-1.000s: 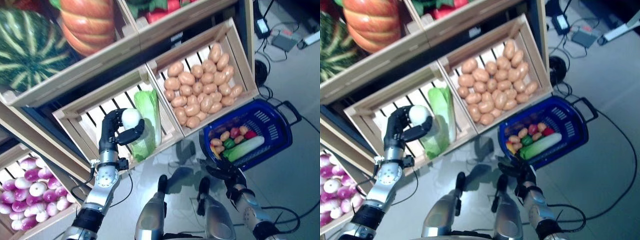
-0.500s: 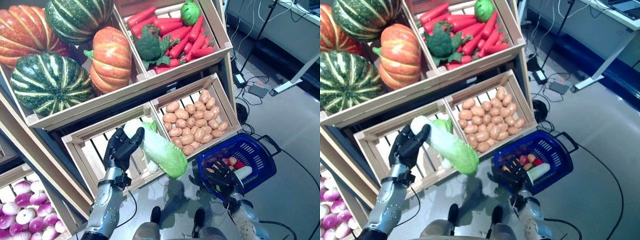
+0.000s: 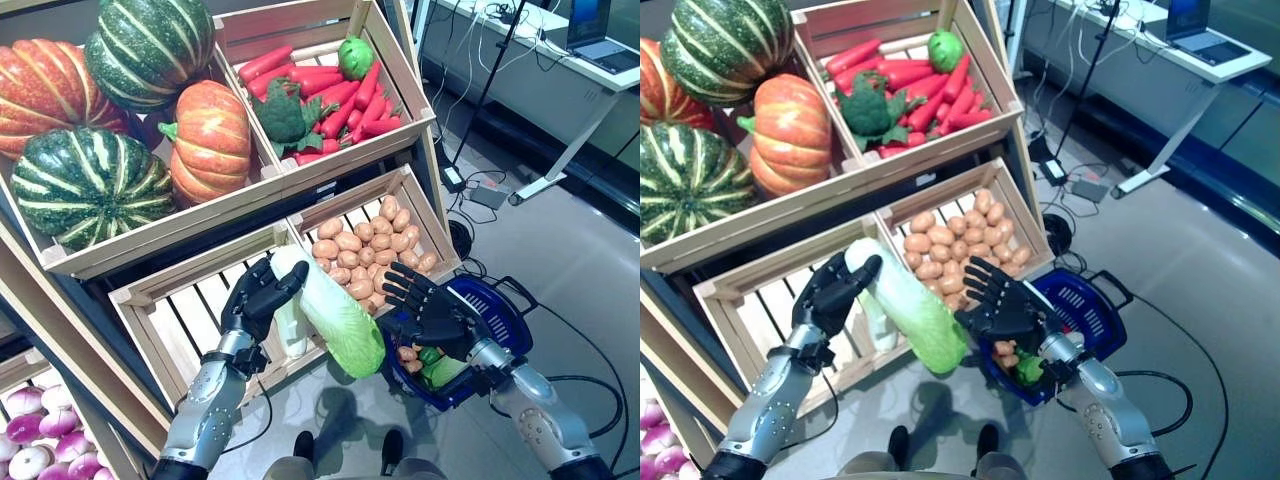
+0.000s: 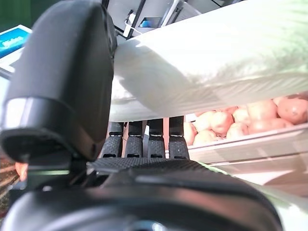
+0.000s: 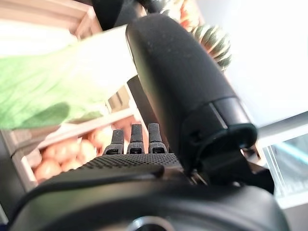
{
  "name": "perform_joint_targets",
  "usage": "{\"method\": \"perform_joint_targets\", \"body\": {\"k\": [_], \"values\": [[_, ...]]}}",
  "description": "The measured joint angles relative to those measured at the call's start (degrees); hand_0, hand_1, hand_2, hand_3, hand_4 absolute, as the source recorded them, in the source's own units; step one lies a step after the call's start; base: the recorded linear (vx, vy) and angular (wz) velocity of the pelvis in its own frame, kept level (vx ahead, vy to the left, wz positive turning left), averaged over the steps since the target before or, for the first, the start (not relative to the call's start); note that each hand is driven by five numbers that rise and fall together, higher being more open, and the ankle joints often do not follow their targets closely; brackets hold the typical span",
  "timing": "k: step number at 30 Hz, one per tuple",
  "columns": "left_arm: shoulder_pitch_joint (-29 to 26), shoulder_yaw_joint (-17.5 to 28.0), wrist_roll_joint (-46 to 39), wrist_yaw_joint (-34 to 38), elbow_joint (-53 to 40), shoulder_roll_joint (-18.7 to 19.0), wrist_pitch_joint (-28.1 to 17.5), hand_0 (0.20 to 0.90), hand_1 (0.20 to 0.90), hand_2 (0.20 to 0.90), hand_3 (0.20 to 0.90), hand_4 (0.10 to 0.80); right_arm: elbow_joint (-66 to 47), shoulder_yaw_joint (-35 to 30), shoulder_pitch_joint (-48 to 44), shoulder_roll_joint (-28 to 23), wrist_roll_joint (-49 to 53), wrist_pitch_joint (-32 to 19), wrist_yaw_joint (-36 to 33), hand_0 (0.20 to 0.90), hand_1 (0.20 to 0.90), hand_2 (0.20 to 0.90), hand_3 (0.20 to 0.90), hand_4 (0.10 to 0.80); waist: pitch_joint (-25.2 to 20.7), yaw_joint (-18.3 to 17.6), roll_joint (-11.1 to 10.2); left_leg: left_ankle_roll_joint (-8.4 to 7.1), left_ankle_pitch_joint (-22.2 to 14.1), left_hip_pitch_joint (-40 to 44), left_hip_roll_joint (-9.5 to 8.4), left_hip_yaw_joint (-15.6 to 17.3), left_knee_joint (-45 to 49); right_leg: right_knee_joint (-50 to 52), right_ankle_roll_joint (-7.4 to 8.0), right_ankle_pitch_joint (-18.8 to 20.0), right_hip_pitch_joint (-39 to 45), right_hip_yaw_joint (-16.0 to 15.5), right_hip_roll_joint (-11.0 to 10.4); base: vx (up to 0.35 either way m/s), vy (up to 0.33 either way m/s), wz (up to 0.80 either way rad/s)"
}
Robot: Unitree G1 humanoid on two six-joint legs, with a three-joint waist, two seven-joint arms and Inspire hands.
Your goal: Put vegetables into the basket
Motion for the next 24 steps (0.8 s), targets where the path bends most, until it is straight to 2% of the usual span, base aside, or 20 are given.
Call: {"method": "perform_joint_targets", "body": {"k": [5, 9, 16, 18, 24], "values": [[0.0, -0.01, 2.84, -0.21, 0.0, 0.91, 0.14, 0.3, 0.3, 0.3, 0.3, 0.4, -2.32, 0.26, -1.25, 0.0, 1.5, 1.49, 0.31, 0.9, 0.9, 0.9, 0.9, 0.8, -0.23, 0.25, -0.14, 0.04, -0.01, 0.0, -0.12, 0.0, 0.0, -0.01, 0.06, 0.05, -0.01, 0.0, -0.14, 0.0, 0.0, 0.0], [-0.07, -0.08, 4.23, -0.59, -0.02, 1.06, 0.26, 0.3, 0.3, 0.3, 0.3, 0.4, -3.16, 2.3, -3.15, -0.6, 1.47, 4.92, 1.38, 0.9, 0.9, 0.9, 0.9, 0.8, -0.72, 0.21, -0.09, 0.06, -0.04, -0.05, -0.11, 0.06, 0.0, -0.01, 0.06, 0.05, -0.1, 0.01, -0.14, 0.0, 0.0, 0.0], [-0.09, -0.43, 4.27, -1.11, -0.52, 1.64, 0.38, 0.3, 0.3, 0.3, 0.3, 0.4, -4.45, 6.45, -3.41, -2.11, 1.35, 9.01, 2.91, 0.9, 0.9, 0.9, 0.9, 0.8, -1.58, 0.32, 0.0, 0.09, -0.06, -0.18, -0.12, 0.08, 0.0, -0.02, 0.07, 0.05, -0.25, 0.01, -0.15, 0.0, 0.0, 0.0], [-0.09, -1.31, 4.27, -1.29, -0.52, 2.92, 0.38, 0.3, 0.3, 0.3, 0.3, 0.4, -4.57, 6.53, -3.51, -2.81, 1.34, 10.03, 2.91, 0.9, 0.9, 0.9, 0.9, 0.8, -1.63, 0.34, 0.0, 0.09, -0.06, -0.23, -0.12, 0.1, -0.01, -0.01, 0.07, 0.05, -0.33, 0.05, -0.15, 0.0, 0.0, 0.0], [-0.08, -2.16, 4.28, -1.69, -0.51, 3.36, 0.42, 0.3, 0.3, 0.3, 0.3, 0.4, -4.81, 6.76, -4.13, -3.84, 1.31, 12.5, 2.92, 0.9, 0.9, 0.9, 0.9, 0.8, -2.71, 0.25, 0.0, 0.1, -0.06, -0.62, -0.12, 0.33, -0.01, -0.01, 0.09, 0.09, -0.86, 0.31, -0.13, 0.0, 0.0, 0.0]]}}
